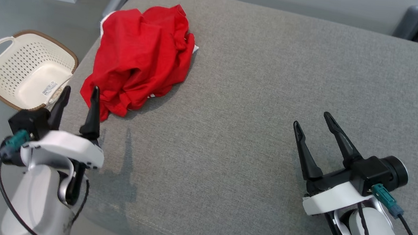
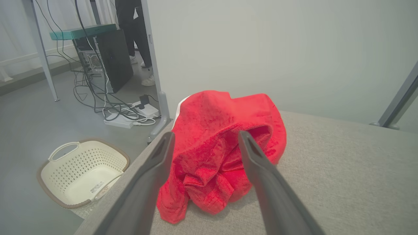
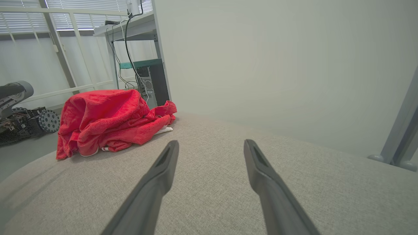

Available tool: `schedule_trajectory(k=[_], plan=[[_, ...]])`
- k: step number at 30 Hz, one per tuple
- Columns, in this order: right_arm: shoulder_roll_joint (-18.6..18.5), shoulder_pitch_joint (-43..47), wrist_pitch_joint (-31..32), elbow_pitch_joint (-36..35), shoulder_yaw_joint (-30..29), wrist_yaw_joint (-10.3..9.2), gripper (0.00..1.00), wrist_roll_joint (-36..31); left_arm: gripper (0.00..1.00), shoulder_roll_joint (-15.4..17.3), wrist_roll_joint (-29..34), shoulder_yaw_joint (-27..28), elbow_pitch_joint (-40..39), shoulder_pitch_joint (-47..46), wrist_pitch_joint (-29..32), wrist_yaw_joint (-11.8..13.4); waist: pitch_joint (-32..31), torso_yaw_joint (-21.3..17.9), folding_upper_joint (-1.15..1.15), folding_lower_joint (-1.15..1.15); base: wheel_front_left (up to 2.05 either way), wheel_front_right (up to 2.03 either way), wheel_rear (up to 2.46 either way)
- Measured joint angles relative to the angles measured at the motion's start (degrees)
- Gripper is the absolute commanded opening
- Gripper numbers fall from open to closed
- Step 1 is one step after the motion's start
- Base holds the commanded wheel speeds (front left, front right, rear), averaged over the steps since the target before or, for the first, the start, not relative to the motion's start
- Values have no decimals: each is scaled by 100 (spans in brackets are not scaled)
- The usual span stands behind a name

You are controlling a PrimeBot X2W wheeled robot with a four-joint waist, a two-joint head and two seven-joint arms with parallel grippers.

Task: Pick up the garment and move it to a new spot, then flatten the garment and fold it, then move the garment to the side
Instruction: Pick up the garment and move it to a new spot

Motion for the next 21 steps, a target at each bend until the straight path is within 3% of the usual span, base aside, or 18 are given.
schedule_trajectory(k=[10, 21], plan=[[-35, -281, 0, -34, 116, 0, 100, 70, 100, 463, -299, -116, 704, -1433, 1158, -181, 622, -335, 0, 0, 0, 0, 0], [-136, -465, 0, -155, 275, -1, 100, 264, 100, 683, -831, -301, 1613, -2414, 2593, -241, 1110, -650, 0, 0, 0, 0, 0]])
